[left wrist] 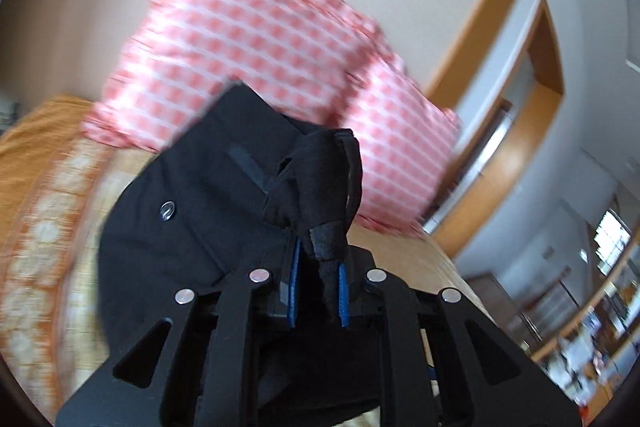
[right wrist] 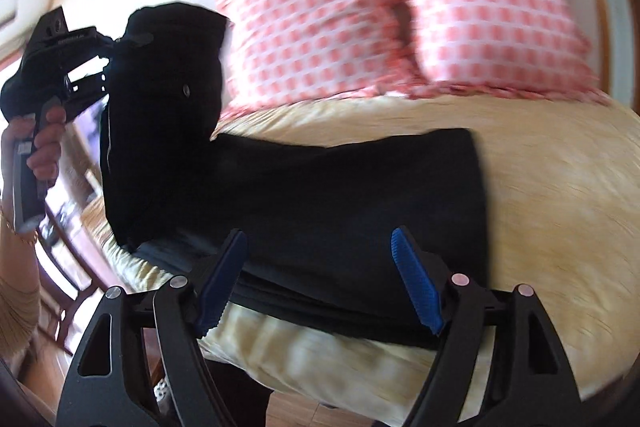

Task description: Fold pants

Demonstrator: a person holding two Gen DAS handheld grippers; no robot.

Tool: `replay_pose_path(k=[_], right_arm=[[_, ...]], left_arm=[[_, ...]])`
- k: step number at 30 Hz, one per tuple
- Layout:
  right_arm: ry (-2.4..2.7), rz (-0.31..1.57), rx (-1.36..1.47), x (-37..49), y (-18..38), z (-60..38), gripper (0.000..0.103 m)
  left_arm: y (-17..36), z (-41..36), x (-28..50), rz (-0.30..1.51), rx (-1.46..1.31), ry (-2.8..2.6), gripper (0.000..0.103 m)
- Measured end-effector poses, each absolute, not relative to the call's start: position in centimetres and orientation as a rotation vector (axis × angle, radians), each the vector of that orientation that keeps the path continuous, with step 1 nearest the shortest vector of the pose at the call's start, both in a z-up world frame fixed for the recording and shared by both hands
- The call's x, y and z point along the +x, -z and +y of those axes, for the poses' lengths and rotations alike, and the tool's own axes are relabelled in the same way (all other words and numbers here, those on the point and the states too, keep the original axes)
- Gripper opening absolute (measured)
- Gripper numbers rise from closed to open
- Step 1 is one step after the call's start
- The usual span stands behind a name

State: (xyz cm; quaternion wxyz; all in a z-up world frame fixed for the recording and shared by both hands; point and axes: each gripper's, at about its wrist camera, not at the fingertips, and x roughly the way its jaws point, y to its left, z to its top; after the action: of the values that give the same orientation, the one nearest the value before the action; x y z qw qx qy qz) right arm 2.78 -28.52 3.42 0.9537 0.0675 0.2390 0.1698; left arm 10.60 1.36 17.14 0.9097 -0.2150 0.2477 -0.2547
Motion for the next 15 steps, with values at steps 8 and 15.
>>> replay_pose_path(k=[8, 15], right_arm=[[-0.151, 0.483, 0.254, 0.6, -2.2, -36.3, 0.076], [-0.090, 0.481, 0.283, -0.2, -1.5, -38.9, 0.076]], left_arm=[[-12.0, -11.4, 11.0, 0.687, -0.363, 0.795, 0.014], [-9.2, -15.5, 10.3, 0.712, -0.263, 0.773, 0.014]])
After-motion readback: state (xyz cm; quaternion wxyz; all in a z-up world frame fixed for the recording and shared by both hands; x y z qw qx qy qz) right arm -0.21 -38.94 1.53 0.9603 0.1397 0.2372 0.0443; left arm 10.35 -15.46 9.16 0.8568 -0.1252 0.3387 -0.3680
